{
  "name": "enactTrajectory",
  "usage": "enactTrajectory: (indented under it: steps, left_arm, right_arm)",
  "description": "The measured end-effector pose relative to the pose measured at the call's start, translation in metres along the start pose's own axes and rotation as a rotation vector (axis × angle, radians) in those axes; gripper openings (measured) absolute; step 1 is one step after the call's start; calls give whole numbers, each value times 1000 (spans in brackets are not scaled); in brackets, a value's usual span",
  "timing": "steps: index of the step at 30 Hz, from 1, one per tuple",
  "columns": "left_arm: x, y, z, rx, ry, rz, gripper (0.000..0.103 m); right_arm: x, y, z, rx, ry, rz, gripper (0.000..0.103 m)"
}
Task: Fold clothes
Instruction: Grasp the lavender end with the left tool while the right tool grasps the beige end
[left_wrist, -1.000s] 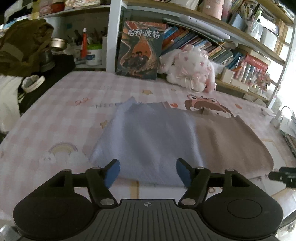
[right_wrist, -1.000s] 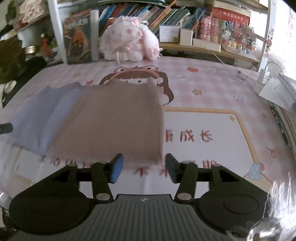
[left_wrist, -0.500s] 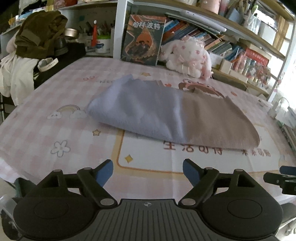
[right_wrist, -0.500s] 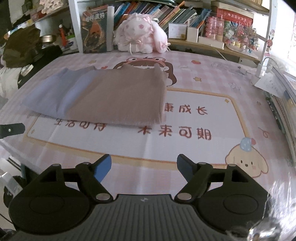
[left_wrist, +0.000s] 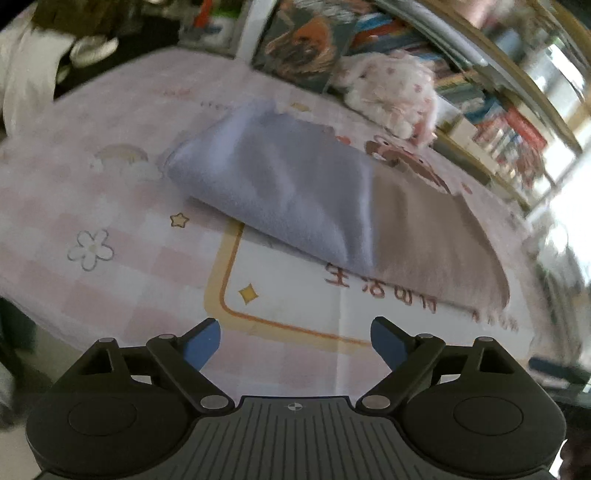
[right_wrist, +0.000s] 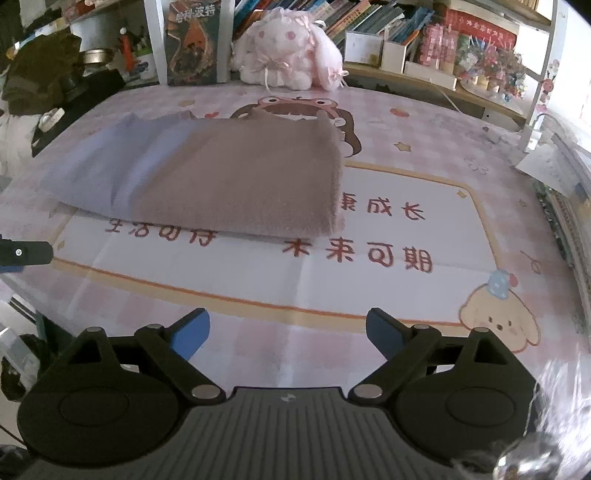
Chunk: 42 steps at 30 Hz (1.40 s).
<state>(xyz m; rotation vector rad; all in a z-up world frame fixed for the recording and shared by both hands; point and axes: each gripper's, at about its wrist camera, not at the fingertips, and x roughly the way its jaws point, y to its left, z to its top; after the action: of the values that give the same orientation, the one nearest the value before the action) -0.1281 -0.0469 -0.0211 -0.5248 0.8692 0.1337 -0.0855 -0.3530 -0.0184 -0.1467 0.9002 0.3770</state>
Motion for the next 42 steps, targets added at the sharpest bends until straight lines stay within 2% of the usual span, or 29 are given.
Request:
enactTrajectory:
  steps: [4, 8, 11, 19, 21, 23, 24, 25, 26, 27, 28, 30, 32, 35, 36, 38, 42]
  left_arm:
    - [12, 25, 18, -178, 2, -50, 90]
    - [23, 55, 36, -386, -25, -102, 90]
    - [31, 70, 42, -501, -53, -149, 89]
    - [57, 92, 63, -692, -86, -212, 88]
    - [63, 96, 67, -747, -94, -214, 81]
    - [69, 101, 70, -797, -97, -212, 61]
    - [72, 104, 72, -816, -92, -209, 56]
    - [75, 107, 73, -829, -85, -205, 44]
    - [78, 109, 75, -830, -78, -198, 31]
    - [82, 110, 76, -827, -71, -191, 28]
    - [84, 112, 78, -820, -66, -186, 22]
    - [84, 111, 80, -782, -65, -175, 17]
    - [75, 95, 88, -623, -108, -165, 13]
    - [59, 61, 98, -280, -191, -164, 15]
    - [59, 57, 99, -239, -198, -163, 16]
    - [70, 70, 97, -333, -166, -173, 17]
    - [92, 93, 92, -508, -110, -205, 27]
  right_arm:
    - [11, -1, 11, 38, 13, -19, 92]
    - [22, -1, 25, 77, 16, -36, 92]
    - [29, -1, 34, 109, 16, -40, 92]
    - [35, -13, 55, 266, -13, -32, 89]
    - [35, -20, 60, 322, -25, -40, 89]
    - [36, -29, 64, 388, -36, -48, 81]
    - [38, -34, 67, 411, -38, -52, 77]
    - [40, -38, 69, 434, -40, -56, 68]
    - [42, -41, 71, 450, -36, -65, 59]
    - [47, -44, 74, 450, -21, -83, 54]
    - [53, -46, 76, 446, -1, -100, 45]
    - [65, -49, 78, 439, 34, -101, 37]
    - [74, -49, 79, 439, 54, -82, 25]
    - [80, -43, 85, 407, 65, -71, 17]
    - [81, -41, 87, 393, 70, -74, 17]
    - [84, -38, 90, 373, 76, -76, 17]
    - [90, -44, 95, 385, 82, -55, 17]
